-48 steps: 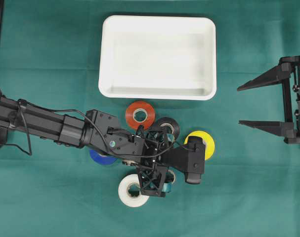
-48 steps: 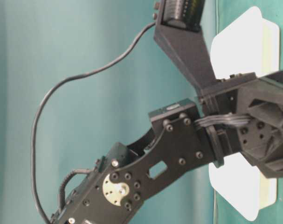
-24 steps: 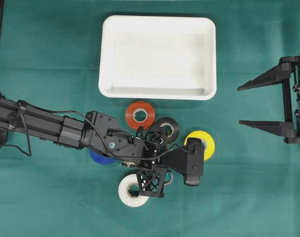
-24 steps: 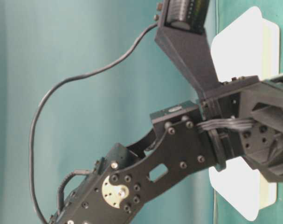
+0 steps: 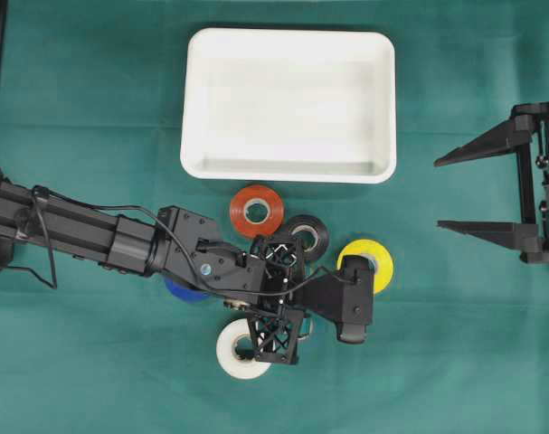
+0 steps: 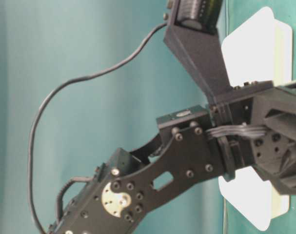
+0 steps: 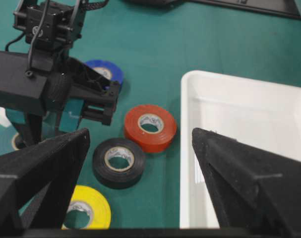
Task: Pick up the tape from a random location and place it into the white case.
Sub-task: 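Lower the open left gripper into the teal roll's center hole, then close the left gripper on the teal roll and lift it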
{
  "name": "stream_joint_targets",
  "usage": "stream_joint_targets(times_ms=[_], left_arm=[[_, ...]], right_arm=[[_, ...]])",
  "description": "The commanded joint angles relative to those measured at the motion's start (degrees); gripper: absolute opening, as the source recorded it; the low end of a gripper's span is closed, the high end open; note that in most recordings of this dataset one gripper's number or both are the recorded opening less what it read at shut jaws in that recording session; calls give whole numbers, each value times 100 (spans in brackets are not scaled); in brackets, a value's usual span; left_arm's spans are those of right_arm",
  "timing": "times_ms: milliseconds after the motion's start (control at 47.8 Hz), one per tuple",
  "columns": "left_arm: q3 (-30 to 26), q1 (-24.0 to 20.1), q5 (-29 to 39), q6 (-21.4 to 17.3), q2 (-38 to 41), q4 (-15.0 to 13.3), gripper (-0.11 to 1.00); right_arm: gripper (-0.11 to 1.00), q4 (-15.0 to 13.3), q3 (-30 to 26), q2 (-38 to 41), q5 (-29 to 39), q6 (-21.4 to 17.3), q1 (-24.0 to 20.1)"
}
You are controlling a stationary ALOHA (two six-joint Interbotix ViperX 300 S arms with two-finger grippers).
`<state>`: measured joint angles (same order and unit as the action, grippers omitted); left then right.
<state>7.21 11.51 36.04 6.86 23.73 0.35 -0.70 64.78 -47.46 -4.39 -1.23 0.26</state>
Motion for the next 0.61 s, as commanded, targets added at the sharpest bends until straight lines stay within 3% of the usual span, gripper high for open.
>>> stream_joint_targets(times_ms=[0,586], left_arm=[[-176,70,132,-18,-396,0,20],[-369,123,835,-18,-1626,26,20]], right_arm=[[92,0,-70,18,-26,0,9],[92,0,-70,18,9,-18,9]])
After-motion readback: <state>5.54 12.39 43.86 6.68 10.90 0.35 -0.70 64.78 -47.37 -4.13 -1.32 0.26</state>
